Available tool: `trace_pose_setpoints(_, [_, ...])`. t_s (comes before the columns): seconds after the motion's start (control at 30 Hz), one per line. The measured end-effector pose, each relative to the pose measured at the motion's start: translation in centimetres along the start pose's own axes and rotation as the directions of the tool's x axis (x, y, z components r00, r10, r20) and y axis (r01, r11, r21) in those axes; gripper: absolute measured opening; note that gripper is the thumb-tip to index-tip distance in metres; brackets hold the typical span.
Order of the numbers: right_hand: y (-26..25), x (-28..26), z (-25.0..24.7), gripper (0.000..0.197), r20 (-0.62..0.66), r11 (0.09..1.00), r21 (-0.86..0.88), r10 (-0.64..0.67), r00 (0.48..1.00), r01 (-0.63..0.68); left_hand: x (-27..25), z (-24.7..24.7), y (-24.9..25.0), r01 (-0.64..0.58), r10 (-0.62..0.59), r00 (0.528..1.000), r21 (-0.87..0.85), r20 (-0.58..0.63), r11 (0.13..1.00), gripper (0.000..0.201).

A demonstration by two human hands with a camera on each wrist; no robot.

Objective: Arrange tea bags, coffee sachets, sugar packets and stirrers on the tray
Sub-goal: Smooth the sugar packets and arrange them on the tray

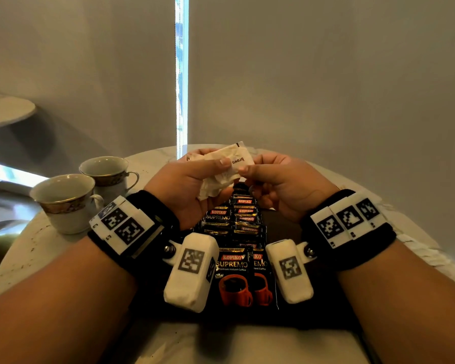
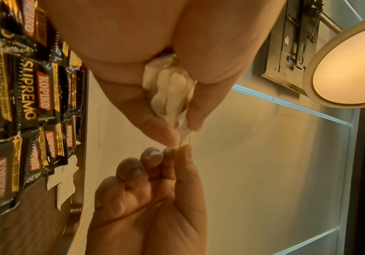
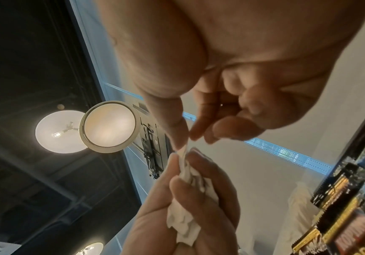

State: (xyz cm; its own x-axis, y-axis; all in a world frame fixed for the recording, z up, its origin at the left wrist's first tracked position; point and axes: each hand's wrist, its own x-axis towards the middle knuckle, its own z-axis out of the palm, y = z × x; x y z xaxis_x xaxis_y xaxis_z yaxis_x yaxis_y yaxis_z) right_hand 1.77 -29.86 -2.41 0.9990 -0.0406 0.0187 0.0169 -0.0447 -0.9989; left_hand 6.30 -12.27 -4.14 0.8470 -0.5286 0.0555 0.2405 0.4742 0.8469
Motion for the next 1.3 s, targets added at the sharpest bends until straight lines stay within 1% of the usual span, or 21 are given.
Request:
trace_pose_setpoints(0.07, [0.0,0.0,0.1,0.018,-0.035,1.000,0.021,-0.006,0.999,0.007,-0.1,0.1,0.0,0.010,-0.010,1.000,0.004,0.015,1.000,0.047])
trace_pose_setpoints(0.1, [0.0,0.0,0.0,0.013,-0.057,0.999,0.033,-0.007,0.998,0.009,-0.1,0.1,-0.1,0.021,-0.021,1.000,0.005,0.020,1.000,0.045])
trace_pose_setpoints(0.2, [-0.1,0.1,0.1,0.007,-0.107,0.996,0.078,-0.026,0.994,0.034,-0.1,0.2,-0.1,0.038,-0.038,0.999,0.012,-0.016,0.999,0.026])
trace_pose_setpoints(0.23, [-0.2,0.1,0.0,0.005,-0.117,0.992,0.120,-0.031,0.993,0.045,0.0,0.2,0.0,0.038,-0.038,0.999,0.012,-0.040,0.999,0.026])
trace_pose_setpoints(0.27, [-0.3,0.2,-0.1,0.009,-0.130,0.982,0.178,-0.037,0.991,0.060,0.0,0.1,0.0,0.038,-0.038,0.998,0.009,-0.055,0.999,0.028])
trace_pose_setpoints(0.33, [-0.4,0.3,-0.2,0.032,-0.145,0.952,0.293,-0.042,0.988,0.084,0.0,0.0,0.0,0.040,-0.040,0.998,0.014,-0.058,0.999,0.032])
trace_pose_setpoints(0.37, [-0.3,0.3,-0.1,0.040,-0.148,0.946,0.313,-0.043,0.988,0.088,0.0,-0.1,0.0,0.039,-0.037,0.998,0.023,-0.059,0.999,0.033])
trace_pose_setpoints(0.4, [-0.3,0.4,0.0,0.040,-0.147,0.944,0.316,-0.050,0.988,0.094,0.0,-0.1,0.1,0.037,-0.035,0.997,0.033,-0.063,0.999,0.033])
trace_pose_setpoints(0.47, [-0.2,0.5,0.0,0.022,-0.141,0.945,0.312,-0.059,0.988,0.101,-0.2,0.1,0.1,0.041,-0.039,0.998,0.052,-0.049,0.998,0.030])
trace_pose_setpoints(0.5, [-0.1,0.6,0.0,0.017,-0.130,0.943,0.316,-0.063,0.989,0.102,-0.3,0.2,0.1,0.047,-0.046,0.999,0.049,-0.027,0.998,0.028])
trace_pose_setpoints(0.53, [0.0,0.5,0.0,0.017,-0.112,0.940,0.323,-0.073,0.991,0.106,-0.3,0.2,0.0,0.054,-0.054,0.999,0.046,0.002,0.997,0.030])
trace_pose_setpoints(0.6, [0.2,0.4,0.3,0.022,-0.072,0.938,0.329,-0.092,0.993,0.111,-0.4,0.1,0.0,0.071,-0.076,0.996,0.078,0.055,0.994,0.042])
trace_pose_setpoints(0.67, [0.4,0.3,0.5,0.026,-0.040,0.943,0.315,-0.101,0.994,0.109,-0.4,0.1,-0.1,0.069,-0.079,0.994,0.122,0.078,0.990,0.047])
trace_pose_setpoints(0.7, [0.4,0.3,0.6,0.027,-0.033,0.943,0.314,-0.106,0.994,0.110,-0.4,0.1,-0.1,0.064,-0.075,0.994,0.140,0.076,0.988,0.047])
trace_pose_setpoints(0.77, [0.5,0.4,0.6,0.030,-0.036,0.943,0.307,-0.123,0.992,0.128,-0.5,0.3,-0.1,0.046,-0.058,0.996,0.167,0.068,0.985,0.037])
trace_pose_setpoints(0.87, [0.5,0.4,0.7,0.033,-0.064,0.954,0.268,-0.122,0.990,0.135,-0.6,0.5,0.0,0.025,-0.034,0.998,0.159,0.050,0.987,0.024])
trace_pose_setpoints(0.97, [0.3,0.2,0.5,0.019,-0.088,0.976,0.178,-0.111,0.990,0.125,-0.4,0.4,0.1,0.014,-0.015,1.000,0.129,0.008,0.992,0.014])
trace_pose_setpoints(1.03, [0.1,0.1,0.3,0.008,-0.106,0.984,0.138,-0.101,0.989,0.115,-0.3,0.4,0.1,0.020,-0.019,1.000,0.113,-0.012,0.993,0.012])
trace_pose_setpoints(1.17, [-0.3,0.6,-1.0,0.004,-0.134,0.979,0.171,-0.088,0.987,0.110,-0.2,0.3,0.0,0.033,-0.029,0.997,0.061,-0.065,0.998,0.019])
trace_pose_setpoints(1.23, [0.0,1.6,-2.8,0.009,-0.206,0.973,0.202,-0.071,0.976,0.113,-0.2,0.2,0.1,0.029,-0.024,0.996,0.048,-0.089,0.998,0.014])
trace_pose_setpoints(1.3, [0.8,2.9,-5.3,0.011,-0.311,0.969,0.230,-0.014,0.950,0.090,-0.2,0.2,0.2,0.027,-0.023,0.995,0.041,-0.097,0.999,0.014])
